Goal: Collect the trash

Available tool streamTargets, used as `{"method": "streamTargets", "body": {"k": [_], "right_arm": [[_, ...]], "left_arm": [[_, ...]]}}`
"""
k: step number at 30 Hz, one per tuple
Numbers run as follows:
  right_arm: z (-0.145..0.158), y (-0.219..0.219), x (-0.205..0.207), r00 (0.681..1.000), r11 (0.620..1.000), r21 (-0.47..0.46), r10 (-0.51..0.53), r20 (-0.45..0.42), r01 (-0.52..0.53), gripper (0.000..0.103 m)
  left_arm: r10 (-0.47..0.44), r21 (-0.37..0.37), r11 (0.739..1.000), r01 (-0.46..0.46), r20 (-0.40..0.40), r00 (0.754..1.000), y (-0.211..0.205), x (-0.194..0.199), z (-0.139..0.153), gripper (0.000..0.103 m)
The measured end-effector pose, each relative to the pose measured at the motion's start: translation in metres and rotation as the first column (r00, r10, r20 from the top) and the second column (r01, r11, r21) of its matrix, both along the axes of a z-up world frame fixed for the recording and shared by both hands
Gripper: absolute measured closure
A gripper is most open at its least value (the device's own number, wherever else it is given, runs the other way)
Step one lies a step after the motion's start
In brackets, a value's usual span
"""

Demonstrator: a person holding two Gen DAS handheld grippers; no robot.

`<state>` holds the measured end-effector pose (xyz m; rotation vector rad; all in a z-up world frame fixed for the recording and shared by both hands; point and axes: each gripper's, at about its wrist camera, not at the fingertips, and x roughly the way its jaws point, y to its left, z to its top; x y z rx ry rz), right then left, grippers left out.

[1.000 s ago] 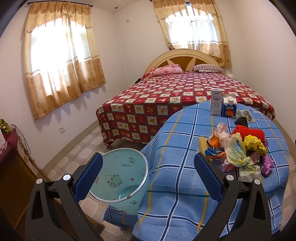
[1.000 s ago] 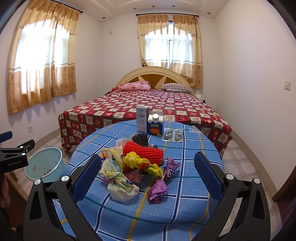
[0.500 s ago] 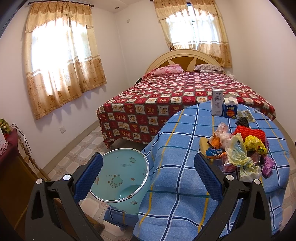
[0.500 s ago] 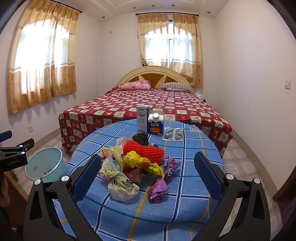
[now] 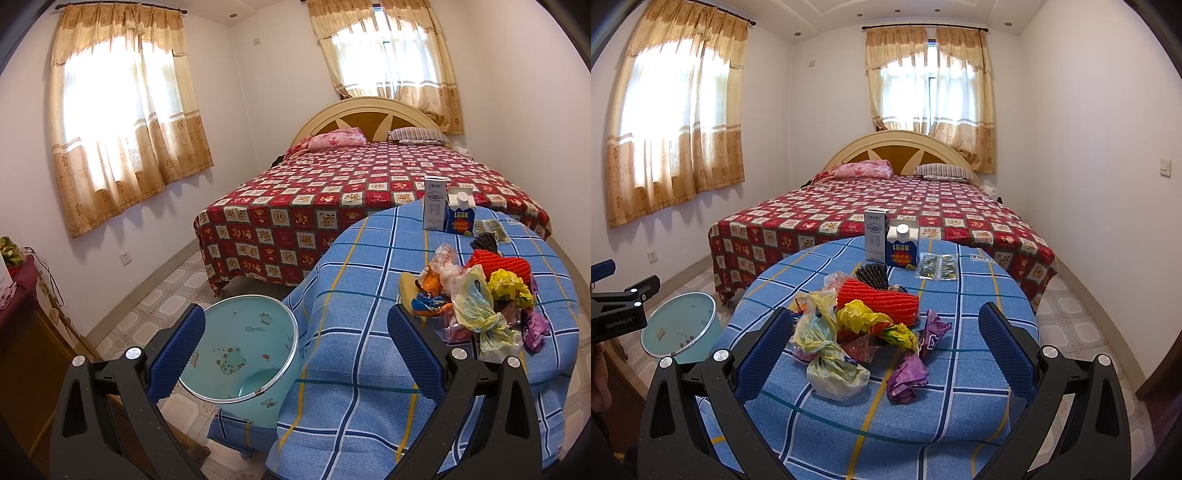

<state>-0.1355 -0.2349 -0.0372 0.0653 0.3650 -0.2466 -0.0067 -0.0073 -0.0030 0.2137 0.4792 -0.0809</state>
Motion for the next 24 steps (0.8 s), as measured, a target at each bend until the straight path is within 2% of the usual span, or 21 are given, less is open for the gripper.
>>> {"method": "streamTargets", "body": {"k": [14, 17, 24], "right_arm": [[-0.0003, 0.003, -0.0014, 1.0, 1.0, 0.0, -0.004, -0.004, 0.004, 0.005], [0.0, 0.0041, -0.0022, 1.0, 1.0, -0.003, -0.001, 0.0, 0.001, 0.005], [-0.0013, 0.0085, -0.0018, 1.0, 1.0, -0.003, 0.013, -0.007, -0.013, 0.005]], "left_arm": [[-0.011, 0.013, 1.0, 0.011, 0.014, 1.0, -0.0017, -0.0033, 0.0025, 0.006], [0.004, -0.012, 1.0, -0.004, 0.025, 1.0, 0.0029, -0.0049, 0.0049, 0.006], [0.007, -0.017, 1.0, -0.008, -0.022, 1.0, 0.0025, 0.0022, 0.0, 0.006]]}}
